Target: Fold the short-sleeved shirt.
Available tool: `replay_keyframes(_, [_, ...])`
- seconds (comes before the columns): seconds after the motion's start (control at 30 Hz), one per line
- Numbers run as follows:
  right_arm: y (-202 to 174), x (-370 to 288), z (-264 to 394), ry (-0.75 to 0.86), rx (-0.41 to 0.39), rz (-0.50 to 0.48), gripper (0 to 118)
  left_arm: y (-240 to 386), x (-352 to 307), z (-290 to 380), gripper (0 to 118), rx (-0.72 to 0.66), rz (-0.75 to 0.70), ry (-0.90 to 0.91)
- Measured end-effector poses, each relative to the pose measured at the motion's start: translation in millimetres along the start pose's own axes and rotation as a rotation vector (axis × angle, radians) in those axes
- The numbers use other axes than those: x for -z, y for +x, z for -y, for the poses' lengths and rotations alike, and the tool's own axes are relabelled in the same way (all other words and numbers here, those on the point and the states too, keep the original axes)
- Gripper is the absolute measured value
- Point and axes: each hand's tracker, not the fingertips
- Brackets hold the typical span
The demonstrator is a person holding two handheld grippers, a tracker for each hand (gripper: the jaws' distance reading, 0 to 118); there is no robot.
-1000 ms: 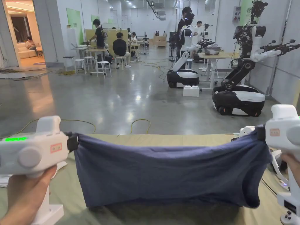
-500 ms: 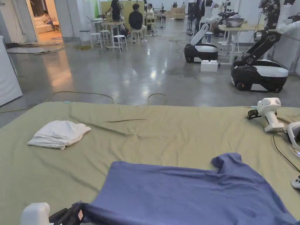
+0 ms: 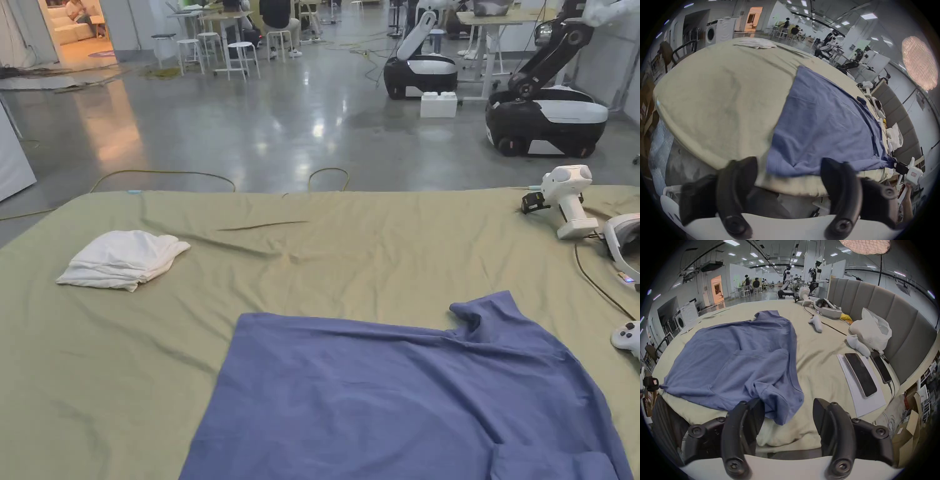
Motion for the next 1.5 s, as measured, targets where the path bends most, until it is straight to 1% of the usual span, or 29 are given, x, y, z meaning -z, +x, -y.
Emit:
replay_keyframes(0.03, [5, -3, 1, 0.004, 0.008, 0.011, 66, -2, -5, 0, 90, 0.001, 0.003, 0.016])
replay_keyframes(0.1, [11, -12, -3, 0.031, 0.028, 0.036, 66, 6, -27, -3, 90, 0.041, -0.057, 0.13])
replay_keyframes(0.17, [12, -34, -10, 0.151, 0.03, 0.032, 66, 25, -56, -6, 90, 0.106, -0.101, 0.252])
replay_keyframes(0.2, [9, -51, -15, 0.233, 0.034, 0.037, 66, 39, -75, -5, 90, 0.141, -0.132, 0.346])
replay_keyframes(0.27, [0, -85, -27, 0.377, 0.05, 0.018, 66, 70, -116, -1, 90, 0.212, -0.15, 0.535])
replay_keyframes(0.33, [-15, -113, -41, 0.463, 0.058, 0.031, 66, 99, -149, 0, 89, 0.267, -0.179, 0.688])
replay_keyframes(0.37, [-21, -125, -48, 0.496, 0.053, 0.036, 66, 113, -165, -1, 89, 0.293, -0.191, 0.76])
replay_keyframes(0.43, [-35, -144, -63, 0.56, 0.012, 0.034, 66, 137, -187, -6, 89, 0.381, -0.185, 0.848])
replay_keyframes(0.5, [-45, -158, -77, 0.615, -0.028, 0.0, 66, 155, -203, -6, 88, 0.465, -0.173, 0.925])
replay_keyframes(0.53, [-50, -164, -82, 0.646, -0.036, -0.015, 63, 163, -208, -8, 87, 0.478, -0.152, 0.947])
replay_keyframes(0.57, [-53, -167, -86, 0.668, -0.05, -0.038, 56, 170, -212, -7, 85, 0.488, -0.126, 0.956])
replay_keyframes(0.6, [-59, -172, -89, 0.697, -0.061, -0.048, 40, 175, -216, -7, 81, 0.497, -0.089, 0.943])
replay_keyframes(0.63, [-64, -176, -92, 0.718, -0.059, -0.036, 17, 180, -219, -7, 66, 0.502, -0.081, 0.931])
replay_keyframes(0.67, [-68, -178, -92, 0.739, -0.059, -0.038, 11, 184, -220, -10, 42, 0.497, -0.092, 0.94])
replay_keyframes(0.7, [-69, -179, -93, 0.745, -0.059, -0.091, 8, 189, -220, -9, 10, 0.486, -0.1, 0.959])
replay_keyframes(0.73, [-72, -182, -95, 0.744, -0.042, -0.123, 0, 190, -222, -7, 0, 0.468, -0.101, 0.986])
replay_keyframes(0.77, [-74, -183, -97, 0.749, -0.03, -0.109, 0, 190, -223, -9, 0, 0.469, -0.026, 0.957])
replay_keyframes(0.8, [-76, -184, -100, 0.755, -0.021, -0.118, 0, 190, -221, -13, 0, 0.464, 0.012, 0.93])
replay_keyframes(0.83, [-77, -184, -102, 0.758, -0.021, -0.136, 0, 190, -220, -14, 0, 0.445, -0.005, 0.931])
replay_keyframes(0.93, [-80, -183, -107, 0.773, -0.041, -0.135, 0, 190, -217, -15, 0, 0.463, 0.006, 0.914])
replay_keyframes(1.07, [-79, -176, -105, 0.767, -0.04, -0.144, 0, 186, -216, -18, 0, 0.481, 0.009, 0.894])
replay_keyframes(1.17, [-76, -169, -97, 0.739, -0.031, -0.17, 0, 171, -206, -24, 0, 0.462, 0.017, 0.797])
replay_keyframes(1.23, [-76, -166, -91, 0.704, -0.023, -0.193, 0, 154, -192, -30, 1, 0.431, 0.002, 0.677])
replay_keyframes(1.27, [-75, -164, -87, 0.69, -0.022, -0.184, 0, 142, -182, -32, 9, 0.416, -0.011, 0.605])
replay_keyframes(1.3, [-74, -161, -83, 0.675, -0.022, -0.179, 0, 130, -171, -32, 24, 0.404, -0.028, 0.548])
replay_keyframes(1.33, [-72, -157, -78, 0.651, -0.022, -0.182, 0, 118, -158, -30, 51, 0.383, -0.048, 0.506])
replay_keyframes(1.37, [-71, -153, -75, 0.622, -0.018, -0.188, 0, 104, -142, -31, 70, 0.364, -0.058, 0.442])
replay_keyframes(1.4, [-69, -150, -73, 0.597, -0.013, -0.189, 0, 90, -123, -33, 77, 0.352, -0.054, 0.354])
replay_keyframes(1.5, [-70, -143, -67, 0.553, 0.008, -0.196, 0, 50, -70, -26, 77, 0.305, -0.073, 0.18])
